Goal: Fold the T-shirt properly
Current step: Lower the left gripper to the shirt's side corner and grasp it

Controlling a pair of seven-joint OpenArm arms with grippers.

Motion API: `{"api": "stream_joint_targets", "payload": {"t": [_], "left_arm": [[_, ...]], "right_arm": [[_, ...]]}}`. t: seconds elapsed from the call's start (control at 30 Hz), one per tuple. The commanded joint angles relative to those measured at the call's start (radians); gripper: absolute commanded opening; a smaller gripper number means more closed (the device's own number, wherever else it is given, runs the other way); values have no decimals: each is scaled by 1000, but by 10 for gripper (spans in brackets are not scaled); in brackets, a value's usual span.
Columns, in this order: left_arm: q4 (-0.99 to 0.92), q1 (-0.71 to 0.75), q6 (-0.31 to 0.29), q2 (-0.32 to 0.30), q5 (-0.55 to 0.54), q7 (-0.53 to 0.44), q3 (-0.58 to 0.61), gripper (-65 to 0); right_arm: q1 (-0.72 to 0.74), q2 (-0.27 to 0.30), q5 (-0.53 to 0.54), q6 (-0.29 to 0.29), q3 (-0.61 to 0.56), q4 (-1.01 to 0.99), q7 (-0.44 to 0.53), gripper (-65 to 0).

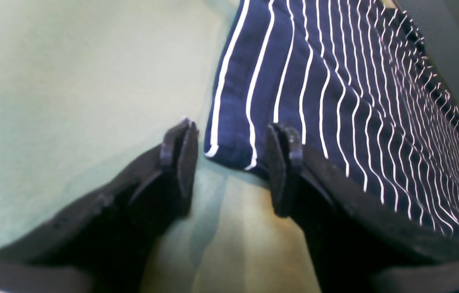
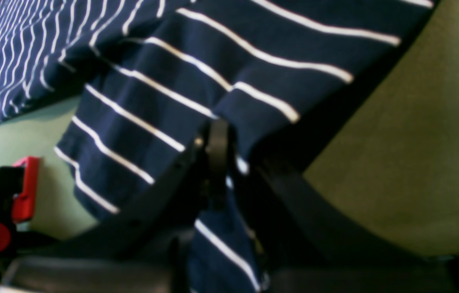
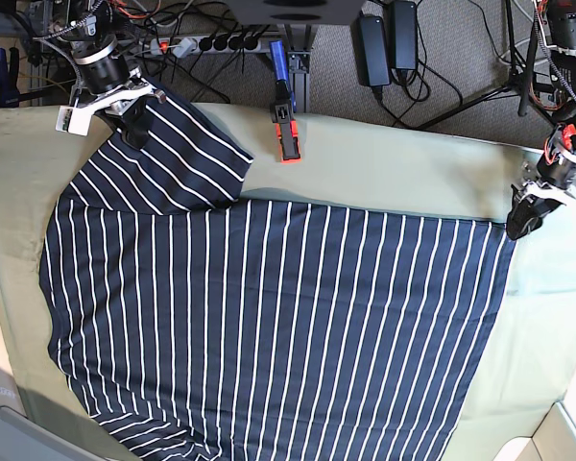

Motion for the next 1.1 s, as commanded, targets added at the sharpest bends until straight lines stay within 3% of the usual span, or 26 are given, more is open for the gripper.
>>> {"api": "stream_joint_targets", "payload": {"t": [0.0,0.53,1.0,1.07], "left_arm": [[7,-5,-11,-8,16,39,2,-333],[7,-36,-12,2,22,41,92,-333],[7,-79,-12,22,49,30,92,-335],[7,-79,-12,22,50,23,92,-352]], "right_arm": [[-3,5,5,61,2,14,20,-610],[-3,5,5,61,2,14,20,-610],[-3,5,5,61,2,14,20,-611],[-3,5,5,62,2,14,20,-649]]}}
